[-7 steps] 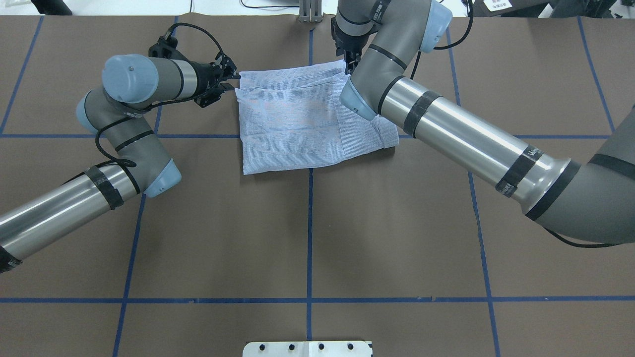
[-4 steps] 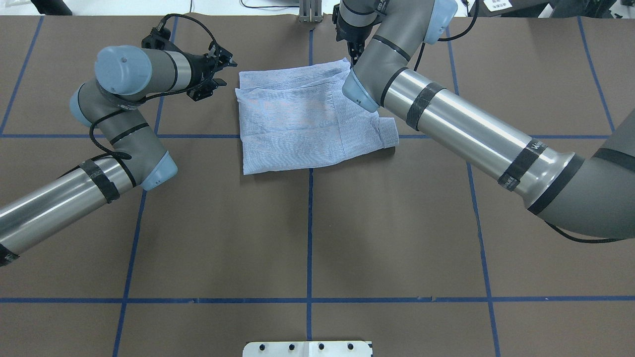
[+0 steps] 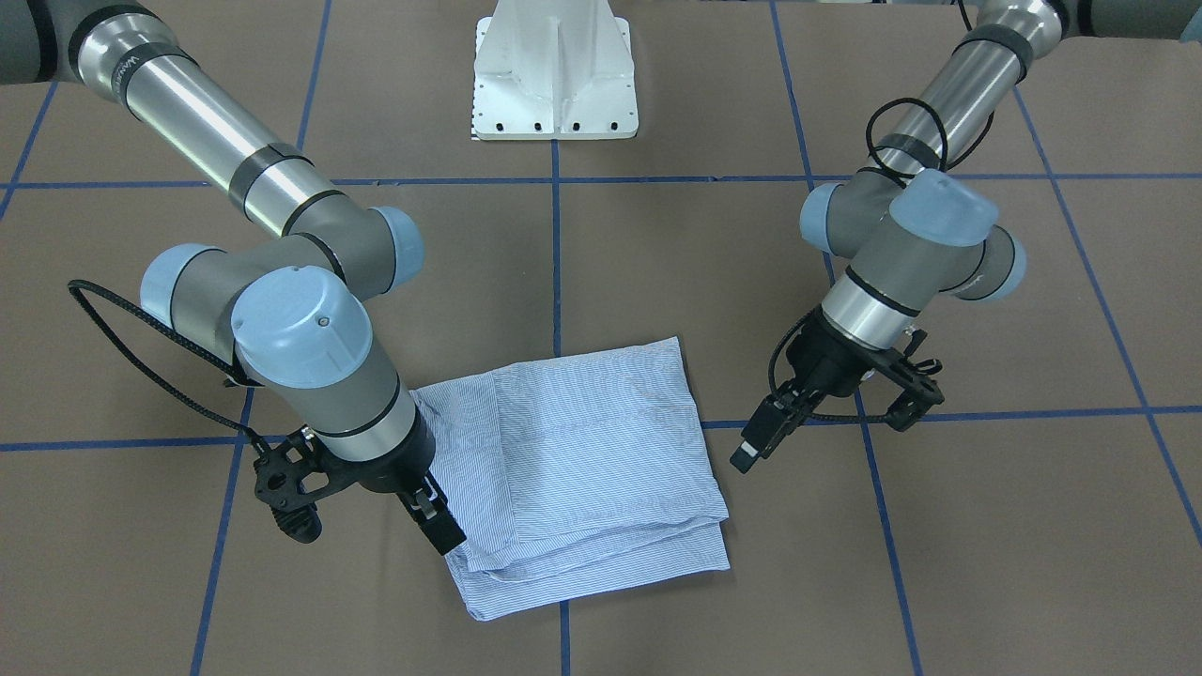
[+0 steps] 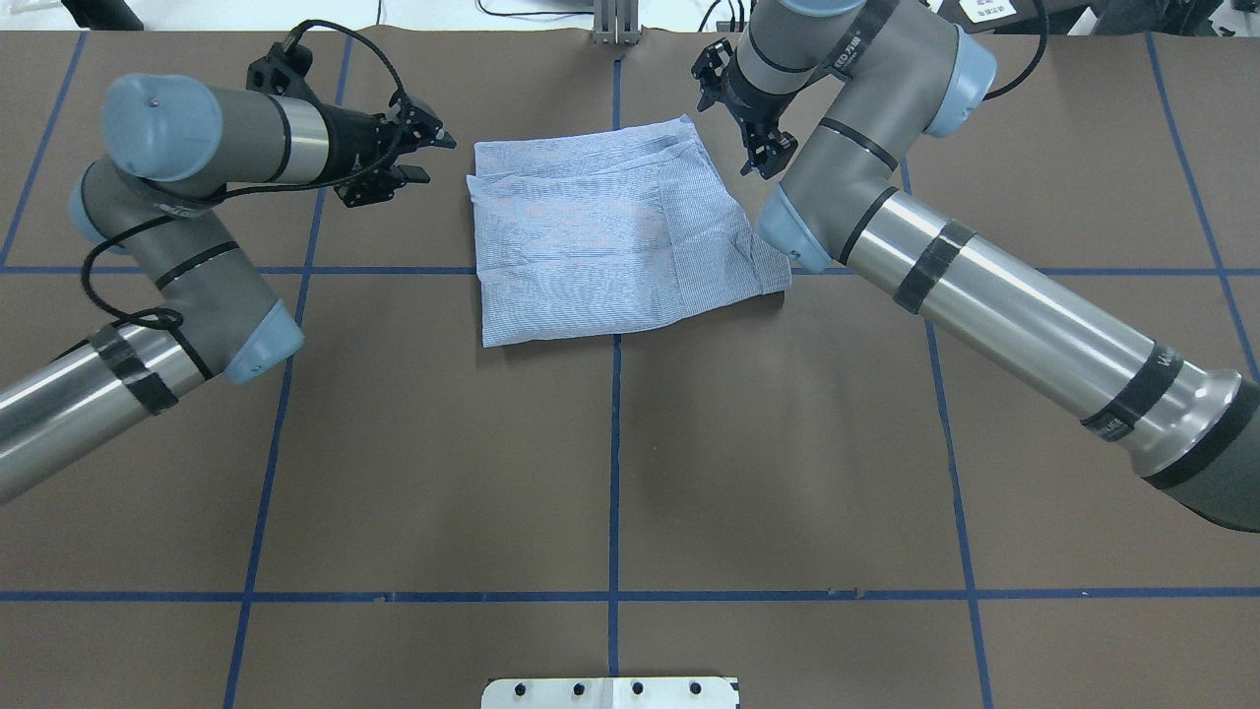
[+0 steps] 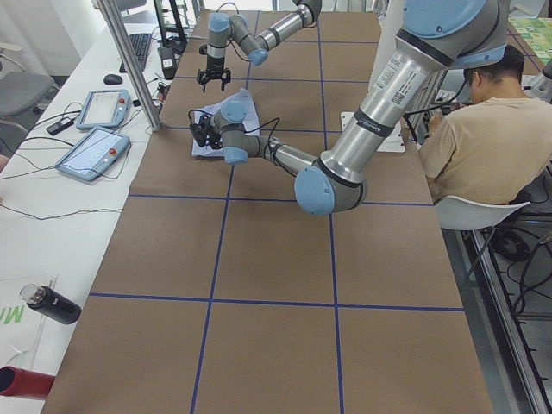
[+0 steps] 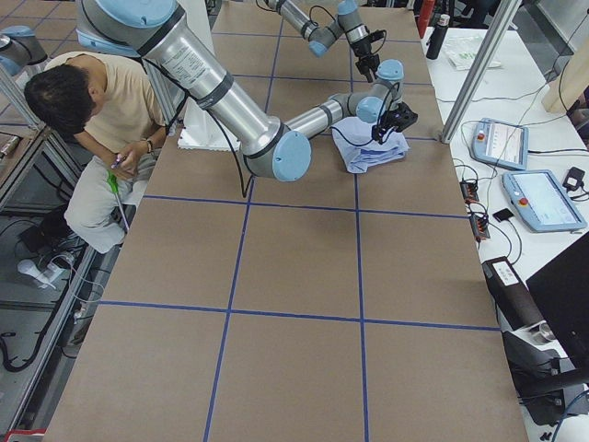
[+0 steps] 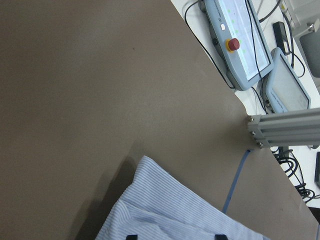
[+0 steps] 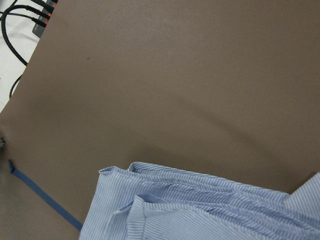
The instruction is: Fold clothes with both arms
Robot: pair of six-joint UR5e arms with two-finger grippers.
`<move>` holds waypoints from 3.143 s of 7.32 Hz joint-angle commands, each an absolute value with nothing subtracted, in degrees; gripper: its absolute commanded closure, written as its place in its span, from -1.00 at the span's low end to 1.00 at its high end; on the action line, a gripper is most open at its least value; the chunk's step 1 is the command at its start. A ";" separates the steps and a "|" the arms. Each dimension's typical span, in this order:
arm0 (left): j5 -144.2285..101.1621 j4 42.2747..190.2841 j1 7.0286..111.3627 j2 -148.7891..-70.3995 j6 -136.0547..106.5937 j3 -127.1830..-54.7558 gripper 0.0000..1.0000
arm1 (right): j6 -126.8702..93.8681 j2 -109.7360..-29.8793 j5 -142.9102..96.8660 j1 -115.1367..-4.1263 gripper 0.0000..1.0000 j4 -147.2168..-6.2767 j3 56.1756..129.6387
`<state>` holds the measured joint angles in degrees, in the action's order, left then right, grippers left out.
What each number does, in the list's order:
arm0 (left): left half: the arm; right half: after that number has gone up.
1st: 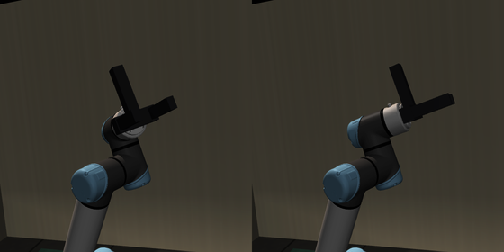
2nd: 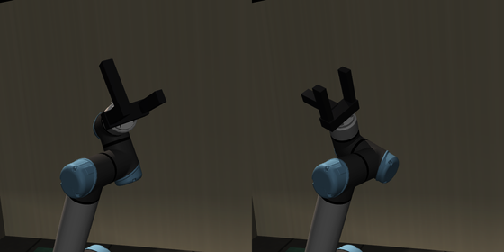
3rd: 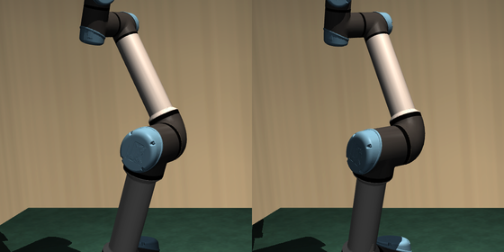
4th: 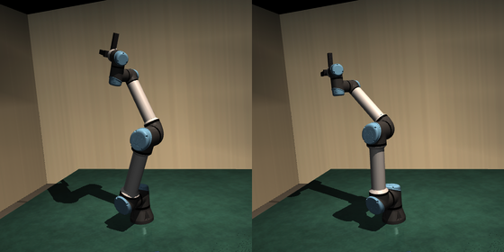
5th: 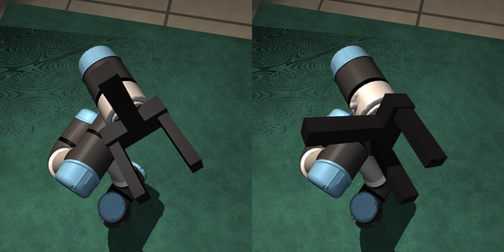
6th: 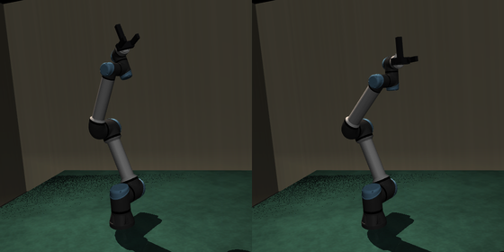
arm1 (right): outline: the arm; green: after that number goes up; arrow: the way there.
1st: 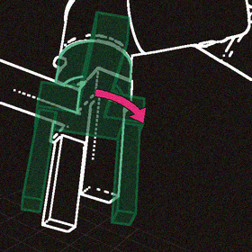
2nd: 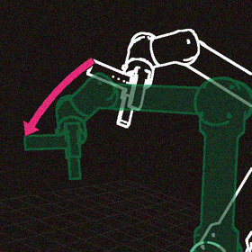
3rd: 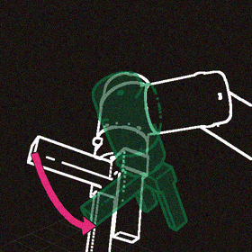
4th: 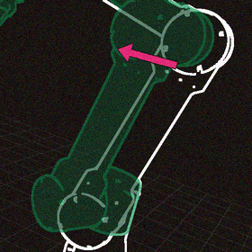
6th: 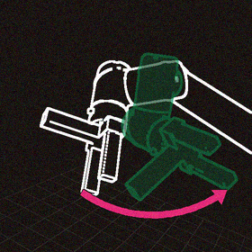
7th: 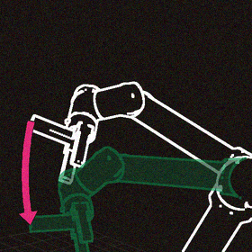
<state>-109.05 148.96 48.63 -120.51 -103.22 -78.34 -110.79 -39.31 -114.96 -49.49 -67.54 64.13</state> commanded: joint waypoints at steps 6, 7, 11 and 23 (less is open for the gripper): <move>-123.02 148.89 61.93 -91.71 -45.24 -92.90 -0.24 | -46.01 -67.72 -131.38 -69.84 -1.00 -68.03 74.71; -125.48 148.63 65.88 -89.67 -39.09 -92.38 -0.24 | -36.66 -71.42 -130.79 -72.31 -1.00 -69.16 74.71; -128.14 142.52 79.42 -84.29 -9.31 -86.32 -0.45 | -6.66 -82.24 -131.48 -81.46 -1.00 -74.07 74.36; -136.14 106.17 87.37 -85.35 -1.58 -98.44 -1.00 | -1.67 -88.86 -137.12 -83.32 -1.00 -84.46 85.69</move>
<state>-136.15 105.85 87.49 -86.40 -1.60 -98.14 -1.70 -88.94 -138.46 -83.22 -83.34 84.84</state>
